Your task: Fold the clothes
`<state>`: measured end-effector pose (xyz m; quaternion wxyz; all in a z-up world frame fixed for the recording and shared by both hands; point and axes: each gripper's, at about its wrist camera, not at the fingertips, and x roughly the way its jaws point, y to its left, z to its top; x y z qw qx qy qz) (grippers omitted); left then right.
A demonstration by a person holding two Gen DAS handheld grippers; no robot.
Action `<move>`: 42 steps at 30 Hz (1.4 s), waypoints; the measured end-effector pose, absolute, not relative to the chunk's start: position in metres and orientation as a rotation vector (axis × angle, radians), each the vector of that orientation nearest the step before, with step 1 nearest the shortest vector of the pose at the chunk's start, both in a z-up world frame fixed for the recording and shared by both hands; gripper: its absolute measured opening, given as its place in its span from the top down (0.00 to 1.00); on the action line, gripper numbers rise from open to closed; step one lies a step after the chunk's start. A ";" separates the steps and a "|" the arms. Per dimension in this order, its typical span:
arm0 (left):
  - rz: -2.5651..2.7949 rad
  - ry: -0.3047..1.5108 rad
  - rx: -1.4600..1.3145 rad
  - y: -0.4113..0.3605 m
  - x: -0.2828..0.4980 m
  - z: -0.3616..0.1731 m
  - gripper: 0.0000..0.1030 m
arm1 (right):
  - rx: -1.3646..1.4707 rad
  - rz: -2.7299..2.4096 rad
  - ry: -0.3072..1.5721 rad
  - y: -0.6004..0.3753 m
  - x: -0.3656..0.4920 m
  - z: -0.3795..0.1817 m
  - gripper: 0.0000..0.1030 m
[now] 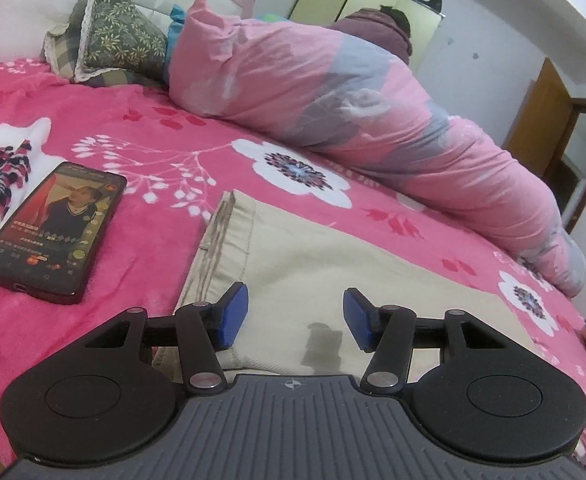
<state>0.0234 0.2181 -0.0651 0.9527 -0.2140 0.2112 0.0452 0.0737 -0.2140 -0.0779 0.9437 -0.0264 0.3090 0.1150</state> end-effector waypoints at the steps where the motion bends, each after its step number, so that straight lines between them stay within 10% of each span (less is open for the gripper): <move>1: 0.094 0.428 -0.429 0.217 0.023 -0.065 0.47 | -0.056 0.233 0.622 -0.215 0.072 -0.074 0.88; 24: 0.130 0.381 -0.399 0.209 0.021 -0.072 0.46 | -0.026 0.358 0.527 -0.208 0.178 -0.018 0.87; 42: 0.102 0.357 -0.448 0.215 0.019 -0.077 0.44 | -0.119 0.404 0.656 -0.181 0.282 -0.095 0.83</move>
